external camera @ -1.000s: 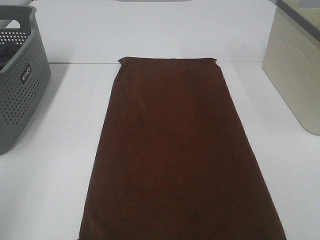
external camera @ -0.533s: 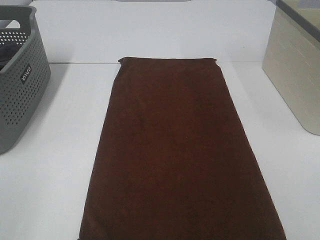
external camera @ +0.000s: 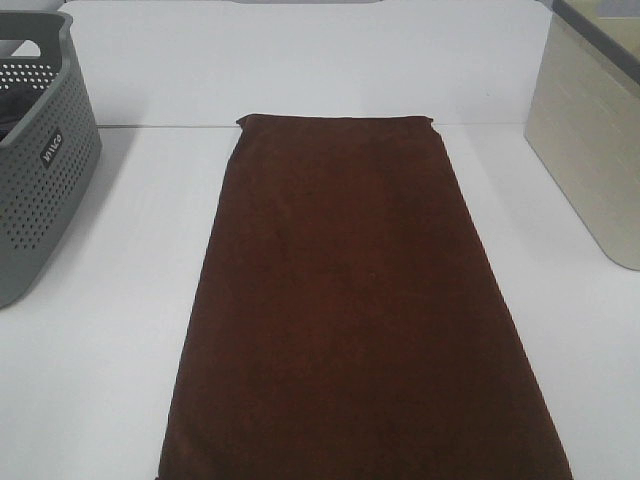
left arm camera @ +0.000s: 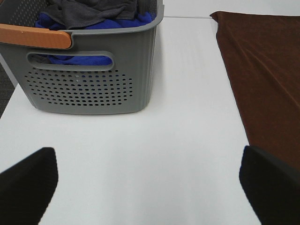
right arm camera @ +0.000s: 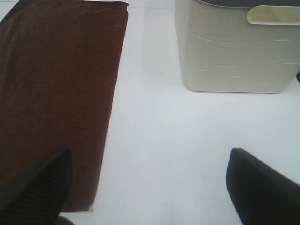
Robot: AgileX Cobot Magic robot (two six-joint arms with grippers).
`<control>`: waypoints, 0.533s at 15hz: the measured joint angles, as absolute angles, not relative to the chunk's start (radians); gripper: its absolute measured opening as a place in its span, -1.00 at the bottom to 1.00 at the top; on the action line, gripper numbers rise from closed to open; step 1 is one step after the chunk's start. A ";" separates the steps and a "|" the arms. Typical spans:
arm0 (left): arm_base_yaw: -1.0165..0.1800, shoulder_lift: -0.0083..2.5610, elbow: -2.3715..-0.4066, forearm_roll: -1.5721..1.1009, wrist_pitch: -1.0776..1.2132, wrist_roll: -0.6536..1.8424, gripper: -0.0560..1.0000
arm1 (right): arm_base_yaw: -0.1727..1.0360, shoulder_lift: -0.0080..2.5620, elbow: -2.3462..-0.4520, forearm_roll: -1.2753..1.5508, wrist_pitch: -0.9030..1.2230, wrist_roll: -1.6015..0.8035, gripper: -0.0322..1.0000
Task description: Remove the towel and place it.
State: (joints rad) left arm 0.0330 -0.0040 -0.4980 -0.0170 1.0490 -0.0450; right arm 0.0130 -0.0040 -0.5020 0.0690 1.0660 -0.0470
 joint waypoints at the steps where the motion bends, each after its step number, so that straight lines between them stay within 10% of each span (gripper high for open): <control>1: 0.033 -0.004 -0.498 -0.017 1.049 -0.045 0.95 | 0.013 -0.004 -0.502 0.069 1.066 -0.047 0.71; 8: 0.033 -0.004 -0.498 -0.017 1.049 -0.045 0.95 | 0.013 -0.004 -0.502 0.030 1.066 -0.057 0.71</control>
State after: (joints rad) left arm 0.0330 -0.0040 -0.4980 -0.0170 1.0490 -0.0450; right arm 0.0130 -0.0040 -0.5020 0.0300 1.0660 -0.0570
